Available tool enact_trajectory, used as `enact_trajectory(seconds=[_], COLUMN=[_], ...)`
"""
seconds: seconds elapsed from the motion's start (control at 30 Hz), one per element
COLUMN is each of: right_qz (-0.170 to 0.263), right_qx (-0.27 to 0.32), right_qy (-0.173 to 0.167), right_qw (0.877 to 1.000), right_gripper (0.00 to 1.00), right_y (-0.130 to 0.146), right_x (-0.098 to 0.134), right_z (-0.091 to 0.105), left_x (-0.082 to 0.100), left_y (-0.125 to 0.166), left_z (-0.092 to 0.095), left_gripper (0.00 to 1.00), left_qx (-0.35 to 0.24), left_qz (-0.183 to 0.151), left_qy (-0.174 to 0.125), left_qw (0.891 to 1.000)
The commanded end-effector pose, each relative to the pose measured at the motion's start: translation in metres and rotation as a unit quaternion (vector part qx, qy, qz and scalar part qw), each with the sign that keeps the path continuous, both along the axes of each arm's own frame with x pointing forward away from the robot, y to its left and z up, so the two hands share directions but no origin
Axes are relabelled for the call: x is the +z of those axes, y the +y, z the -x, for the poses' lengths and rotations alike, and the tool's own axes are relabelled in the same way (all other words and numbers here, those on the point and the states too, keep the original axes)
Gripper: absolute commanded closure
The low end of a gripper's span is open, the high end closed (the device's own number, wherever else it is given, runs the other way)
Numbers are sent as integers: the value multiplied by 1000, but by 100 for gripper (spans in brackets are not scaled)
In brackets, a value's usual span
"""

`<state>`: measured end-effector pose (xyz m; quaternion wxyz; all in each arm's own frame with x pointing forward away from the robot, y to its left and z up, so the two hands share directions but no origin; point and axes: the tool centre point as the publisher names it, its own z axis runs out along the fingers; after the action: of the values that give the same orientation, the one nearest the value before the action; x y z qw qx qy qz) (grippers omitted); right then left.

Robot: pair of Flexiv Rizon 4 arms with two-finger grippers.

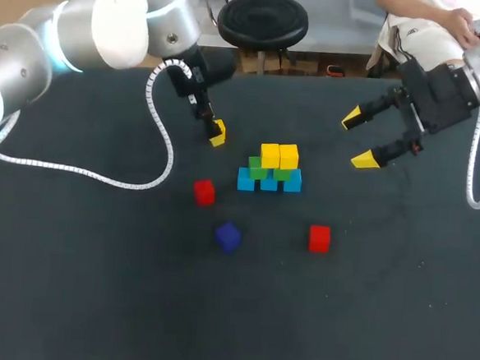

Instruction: Place the blue cubes, place green cubes on the blue cubes, place the yellow cubes on the green cubes, then place the red cubes on the yellow cubes, and place purple cube on the red cubes.

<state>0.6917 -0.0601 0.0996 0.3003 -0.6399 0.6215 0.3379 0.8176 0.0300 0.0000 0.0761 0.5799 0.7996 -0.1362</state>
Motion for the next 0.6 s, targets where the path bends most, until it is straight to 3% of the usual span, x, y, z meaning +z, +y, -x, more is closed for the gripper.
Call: enact_trajectory(seconds=[0.03,0.47,0.5,0.53,0.57,0.6], right_qz=[-1,-1,-1,-1,-1,-1], right_qx=[0,0,0,0,0,0], right_qy=[0,0,0,0,0,0], right_qw=[1000,1000,1000,1000,1000,1000], right_gripper=[0,0,0,0,0,0], right_y=[0,0,0,0,0,0], right_x=[0,0,0,0,0,0], right_z=[0,0,0,0,0,0], left_x=[-3,-6,-6,-6,-6,-6], left_y=[2,0,0,0,0,0], left_z=[3,0,0,0,0,-1], left_gripper=[0,2,5,19,48,55], left_qx=[2,-1,-1,-3,-3,-4], left_qz=[3,5,4,5,5,5], left_qy=[-4,-12,-12,-14,-15,-15], left_qw=[1000,1000,1000,1000,1000,1000])
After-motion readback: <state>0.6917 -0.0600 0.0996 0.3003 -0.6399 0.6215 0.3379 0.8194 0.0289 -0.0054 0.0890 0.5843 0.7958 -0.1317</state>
